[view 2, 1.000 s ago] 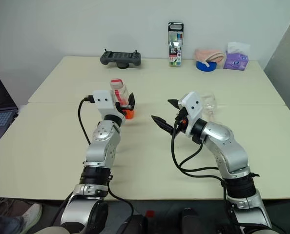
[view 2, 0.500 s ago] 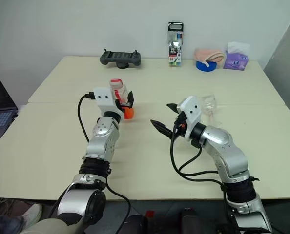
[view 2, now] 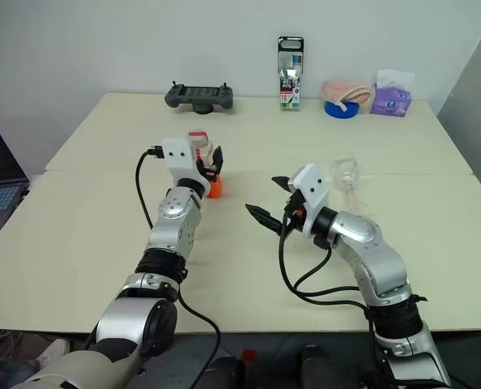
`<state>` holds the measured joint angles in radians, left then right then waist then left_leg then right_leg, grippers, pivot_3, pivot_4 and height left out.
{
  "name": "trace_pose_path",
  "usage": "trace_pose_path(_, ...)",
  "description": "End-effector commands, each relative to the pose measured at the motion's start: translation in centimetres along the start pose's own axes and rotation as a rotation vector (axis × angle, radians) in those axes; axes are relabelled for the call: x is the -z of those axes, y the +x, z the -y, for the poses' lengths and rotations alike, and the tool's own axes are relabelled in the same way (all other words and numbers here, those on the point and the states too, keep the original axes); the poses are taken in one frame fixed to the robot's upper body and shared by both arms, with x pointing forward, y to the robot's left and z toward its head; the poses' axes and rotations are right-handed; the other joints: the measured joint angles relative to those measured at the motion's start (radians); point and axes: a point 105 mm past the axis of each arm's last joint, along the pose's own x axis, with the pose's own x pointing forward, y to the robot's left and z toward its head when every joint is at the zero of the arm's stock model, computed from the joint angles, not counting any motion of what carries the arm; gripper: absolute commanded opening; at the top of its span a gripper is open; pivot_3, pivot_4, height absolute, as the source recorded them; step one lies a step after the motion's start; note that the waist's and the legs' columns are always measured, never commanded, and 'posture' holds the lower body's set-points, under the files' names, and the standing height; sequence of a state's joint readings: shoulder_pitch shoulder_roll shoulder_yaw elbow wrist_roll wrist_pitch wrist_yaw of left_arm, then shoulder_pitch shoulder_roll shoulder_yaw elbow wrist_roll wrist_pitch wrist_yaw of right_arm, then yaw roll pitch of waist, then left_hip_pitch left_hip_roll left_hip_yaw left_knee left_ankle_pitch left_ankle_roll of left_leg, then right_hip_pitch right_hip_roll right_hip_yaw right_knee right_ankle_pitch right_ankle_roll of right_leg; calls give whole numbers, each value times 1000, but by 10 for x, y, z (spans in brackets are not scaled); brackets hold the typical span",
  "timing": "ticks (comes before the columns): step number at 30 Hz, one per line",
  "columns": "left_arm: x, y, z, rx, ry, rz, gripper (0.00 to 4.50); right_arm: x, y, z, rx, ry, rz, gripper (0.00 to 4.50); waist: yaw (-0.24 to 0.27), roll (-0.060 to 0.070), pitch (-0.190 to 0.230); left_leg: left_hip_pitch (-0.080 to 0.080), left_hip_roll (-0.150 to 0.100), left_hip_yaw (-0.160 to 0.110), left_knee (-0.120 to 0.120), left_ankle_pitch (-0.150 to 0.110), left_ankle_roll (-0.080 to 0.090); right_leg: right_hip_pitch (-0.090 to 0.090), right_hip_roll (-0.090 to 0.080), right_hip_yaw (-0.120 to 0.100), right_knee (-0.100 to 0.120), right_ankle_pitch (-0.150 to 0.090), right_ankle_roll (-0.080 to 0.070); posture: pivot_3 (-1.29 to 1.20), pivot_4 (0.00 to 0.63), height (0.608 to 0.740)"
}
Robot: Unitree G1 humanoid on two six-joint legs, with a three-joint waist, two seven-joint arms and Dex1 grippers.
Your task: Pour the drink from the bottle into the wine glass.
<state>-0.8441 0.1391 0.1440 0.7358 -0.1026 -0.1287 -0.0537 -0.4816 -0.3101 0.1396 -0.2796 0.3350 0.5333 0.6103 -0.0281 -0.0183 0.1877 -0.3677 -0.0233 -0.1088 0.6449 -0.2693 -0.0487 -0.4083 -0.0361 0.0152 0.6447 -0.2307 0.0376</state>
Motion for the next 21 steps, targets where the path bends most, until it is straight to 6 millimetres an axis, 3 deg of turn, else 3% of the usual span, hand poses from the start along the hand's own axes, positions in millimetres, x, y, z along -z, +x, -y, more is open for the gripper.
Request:
trace_pose_path(1, -20, 1, -2, 2, 26, 80, 2010, -15, -1, -5, -24, -31, 51, 4500, 0, 0, 0, 0, 0, 0, 0, 0, 0, 0, 0, 0, 0, 0, 0, 0, 150, 740)
trace_pose_path(5, -40, 0, -2, 73, -8, 173, 1822, -24, 0, -5, -35, -60, 45, 4500, 0, 0, 0, 0, 0, 0, 0, 0, 0, 0, 0, 0, 0, 0, 0, 0, 150, 740)
trace_pose_path(10, -69, -19, 18, 413, 34, 251, 1820, -56, -8, 18, 29, -41, -2, 4500, -3, 0, 0, -13, 0, -1, 2, 4, -6, -13, 0, 0, 3, 3, -5, 0, 150, 740)
trace_pose_path(15, -62, -72, 54, 817, 50, 154, 1815, -96, -14, 6, -61, 30, 66, 4500, -4, 0, 0, -15, 1, -1, 0, 5, -8, -15, 0, 0, 3, 4, -5, 0, 150, 740)
trace_pose_path(21, -50, -108, 78, 987, 13, 58, 1814, -94, -13, -8, -107, 35, 19, 4500, -1, 0, 0, -15, 0, -1, 1, 2, -4, -14, -1, 0, 2, 4, -5, 0, 150, 740)
